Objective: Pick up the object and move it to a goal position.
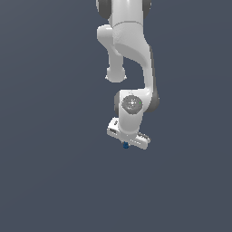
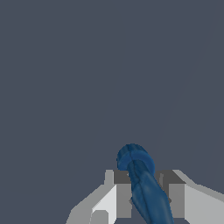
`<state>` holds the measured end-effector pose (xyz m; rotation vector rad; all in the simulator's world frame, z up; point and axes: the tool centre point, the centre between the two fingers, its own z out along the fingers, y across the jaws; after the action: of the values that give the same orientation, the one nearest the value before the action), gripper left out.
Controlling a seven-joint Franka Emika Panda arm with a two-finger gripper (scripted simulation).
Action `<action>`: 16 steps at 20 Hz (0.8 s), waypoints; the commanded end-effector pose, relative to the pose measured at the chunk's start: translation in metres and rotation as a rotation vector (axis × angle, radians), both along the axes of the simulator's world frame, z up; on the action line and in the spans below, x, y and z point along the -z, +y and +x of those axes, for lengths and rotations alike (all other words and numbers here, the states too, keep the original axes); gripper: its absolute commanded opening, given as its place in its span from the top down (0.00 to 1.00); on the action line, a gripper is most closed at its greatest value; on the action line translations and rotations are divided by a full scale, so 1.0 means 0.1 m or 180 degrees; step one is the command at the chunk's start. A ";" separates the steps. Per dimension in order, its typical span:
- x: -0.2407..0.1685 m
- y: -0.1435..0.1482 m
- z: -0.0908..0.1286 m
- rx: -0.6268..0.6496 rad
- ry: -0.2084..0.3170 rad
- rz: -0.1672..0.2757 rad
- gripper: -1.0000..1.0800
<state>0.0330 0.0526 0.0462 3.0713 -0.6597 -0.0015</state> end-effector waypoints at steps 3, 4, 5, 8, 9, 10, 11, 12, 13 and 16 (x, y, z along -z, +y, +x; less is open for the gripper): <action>-0.12 -0.07 -0.05 0.0001 -0.0003 0.0000 1.00; -0.15 -0.09 -0.07 0.0001 -0.0003 0.0000 1.00; -0.20 -0.11 -0.09 0.0001 -0.0003 0.0000 1.00; -0.34 -0.20 -0.17 0.0002 -0.0003 0.0001 1.00; -0.40 -0.24 -0.20 0.0002 -0.0003 0.0001 1.00; -0.46 -0.27 -0.23 0.0002 -0.0003 0.0001 1.00; -0.53 -0.31 -0.27 0.0002 -0.0003 0.0003 1.00; -0.60 -0.36 -0.30 0.0002 -0.0003 0.0003 1.00; -0.68 -0.40 -0.34 0.0002 -0.0003 0.0003 1.00; -0.92 -0.54 -0.47 0.0002 -0.0003 0.0004 1.00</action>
<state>-0.0073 0.0055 0.1261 3.0722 -0.6606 -0.0020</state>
